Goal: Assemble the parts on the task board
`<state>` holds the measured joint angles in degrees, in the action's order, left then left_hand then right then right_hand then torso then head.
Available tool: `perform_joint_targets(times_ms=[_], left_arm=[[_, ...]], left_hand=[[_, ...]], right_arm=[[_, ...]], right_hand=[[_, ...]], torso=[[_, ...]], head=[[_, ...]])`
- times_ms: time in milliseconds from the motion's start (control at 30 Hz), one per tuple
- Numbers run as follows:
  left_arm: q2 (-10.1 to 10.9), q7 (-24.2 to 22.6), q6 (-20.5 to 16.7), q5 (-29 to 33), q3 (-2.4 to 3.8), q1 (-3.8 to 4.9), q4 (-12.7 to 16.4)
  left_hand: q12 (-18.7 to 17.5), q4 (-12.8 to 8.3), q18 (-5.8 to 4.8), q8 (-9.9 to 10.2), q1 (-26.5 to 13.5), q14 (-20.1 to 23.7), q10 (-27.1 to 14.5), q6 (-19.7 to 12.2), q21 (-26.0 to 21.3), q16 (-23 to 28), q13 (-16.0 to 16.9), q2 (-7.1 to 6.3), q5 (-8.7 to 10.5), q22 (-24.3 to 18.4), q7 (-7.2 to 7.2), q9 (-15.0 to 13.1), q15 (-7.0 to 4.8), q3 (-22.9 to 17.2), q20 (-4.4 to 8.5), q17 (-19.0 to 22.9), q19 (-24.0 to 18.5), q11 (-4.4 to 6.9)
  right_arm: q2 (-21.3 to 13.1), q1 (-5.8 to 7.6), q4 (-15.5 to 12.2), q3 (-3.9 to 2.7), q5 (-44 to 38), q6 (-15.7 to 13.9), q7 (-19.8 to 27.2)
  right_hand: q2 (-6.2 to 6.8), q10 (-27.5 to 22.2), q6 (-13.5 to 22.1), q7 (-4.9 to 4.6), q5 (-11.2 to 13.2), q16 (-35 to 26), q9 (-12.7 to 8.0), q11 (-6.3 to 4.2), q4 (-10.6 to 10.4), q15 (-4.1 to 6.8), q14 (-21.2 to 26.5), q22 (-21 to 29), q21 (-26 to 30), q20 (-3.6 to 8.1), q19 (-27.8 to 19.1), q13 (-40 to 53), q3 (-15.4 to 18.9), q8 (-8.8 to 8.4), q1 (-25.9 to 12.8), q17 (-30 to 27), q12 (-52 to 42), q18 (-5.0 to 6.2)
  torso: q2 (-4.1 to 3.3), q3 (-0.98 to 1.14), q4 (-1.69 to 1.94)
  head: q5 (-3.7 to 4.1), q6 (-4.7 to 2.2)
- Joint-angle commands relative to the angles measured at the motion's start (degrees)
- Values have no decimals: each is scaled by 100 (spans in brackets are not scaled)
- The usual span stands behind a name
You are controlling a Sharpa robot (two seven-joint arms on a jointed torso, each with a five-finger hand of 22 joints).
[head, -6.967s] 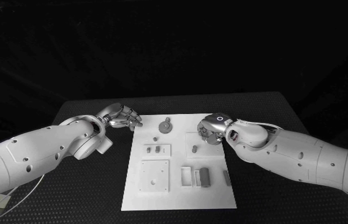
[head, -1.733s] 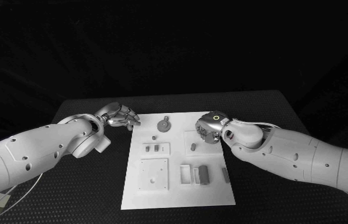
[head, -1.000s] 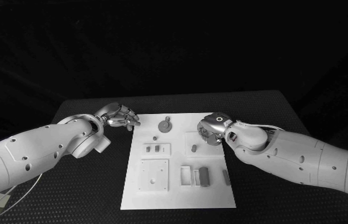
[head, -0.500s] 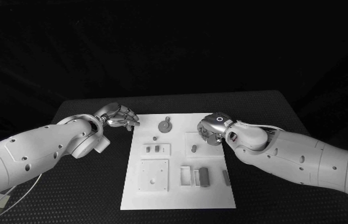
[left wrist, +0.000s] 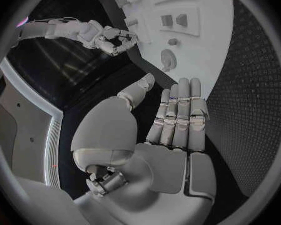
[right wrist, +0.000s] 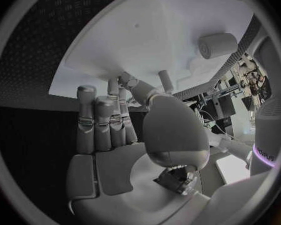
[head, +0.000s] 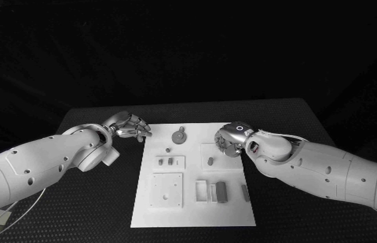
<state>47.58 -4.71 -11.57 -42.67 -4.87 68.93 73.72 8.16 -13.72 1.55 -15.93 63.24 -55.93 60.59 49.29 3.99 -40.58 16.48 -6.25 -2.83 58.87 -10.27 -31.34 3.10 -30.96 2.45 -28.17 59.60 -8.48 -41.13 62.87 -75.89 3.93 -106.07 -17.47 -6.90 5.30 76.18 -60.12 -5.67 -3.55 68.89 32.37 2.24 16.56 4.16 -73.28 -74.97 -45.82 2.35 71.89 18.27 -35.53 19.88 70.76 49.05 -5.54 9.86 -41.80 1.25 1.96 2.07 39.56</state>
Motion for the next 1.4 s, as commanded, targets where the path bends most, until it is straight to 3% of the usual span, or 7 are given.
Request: perform_joint_targets(times_ms=[33, 767, 1000, 1400], left_arm=[[-10, -30, 80, -12, 4, 5, -1], [-6, -23, 78, -11, 4, 5, -21], [-6, -7, 108, -29, 4, 5, -41], [-8, -7, 99, -29, 4, 5, -46]], left_hand=[[-16, 21, 50, -3, -34, -42, -32, -38, 15, 27, -6, 29, -14, -10, -12, 8, 2, 1, 0, -8, 40, 1], [-17, 31, 48, -3, -41, -45, -38, -41, 13, 38, -12, 31, -14, -13, -12, 9, 2, 7, 1, -26, 43, -1], [-16, 28, 49, -2, -30, -49, -41, -44, 13, 44, -15, 35, -15, -14, -12, 9, 0, 3, 5, -36, 45, -1], [-16, 30, 47, -1, -31, -53, -46, -48, 12, 51, -19, 30, -14, -16, -14, 11, -1, 7, 4, -49, 47, -3]], right_arm=[[-33, 8, -45, -30, 122, 56, 38], [-131, 17, -187, -166, 155, 108, 34], [-178, 25, -289, -272, 197, 154, 32], [-217, 104, -549, -313, 276, 206, 33]], right_hand=[[21, 35, -52, -3, -8, 17, 79, -10, 8, 10, 9, -119, -28, 11, 5, 6, -34, 11, 19, 9, -24, 514], [17, 35, -48, -5, -8, 12, 86, -9, 9, 9, 11, -117, -27, 12, 1, 5, -37, 8, 7, 11, -18, 514], [14, 35, -48, -5, -8, 10, 88, -9, 8, 9, 11, -117, -27, 12, 0, 5, -38, 7, 4, 12, -17, 514], [13, 36, -47, -5, -8, 9, 92, -9, 9, 9, 11, -117, -28, 13, -1, 5, -40, 6, -1, 14, -14, 514]], torso=[[0, -2, 1], [-1, 0, -2], [2, 2, -5], [1, -3, -6]], head=[[-1, 5], [-5, -12], [-4, -13], [-10, -20]])
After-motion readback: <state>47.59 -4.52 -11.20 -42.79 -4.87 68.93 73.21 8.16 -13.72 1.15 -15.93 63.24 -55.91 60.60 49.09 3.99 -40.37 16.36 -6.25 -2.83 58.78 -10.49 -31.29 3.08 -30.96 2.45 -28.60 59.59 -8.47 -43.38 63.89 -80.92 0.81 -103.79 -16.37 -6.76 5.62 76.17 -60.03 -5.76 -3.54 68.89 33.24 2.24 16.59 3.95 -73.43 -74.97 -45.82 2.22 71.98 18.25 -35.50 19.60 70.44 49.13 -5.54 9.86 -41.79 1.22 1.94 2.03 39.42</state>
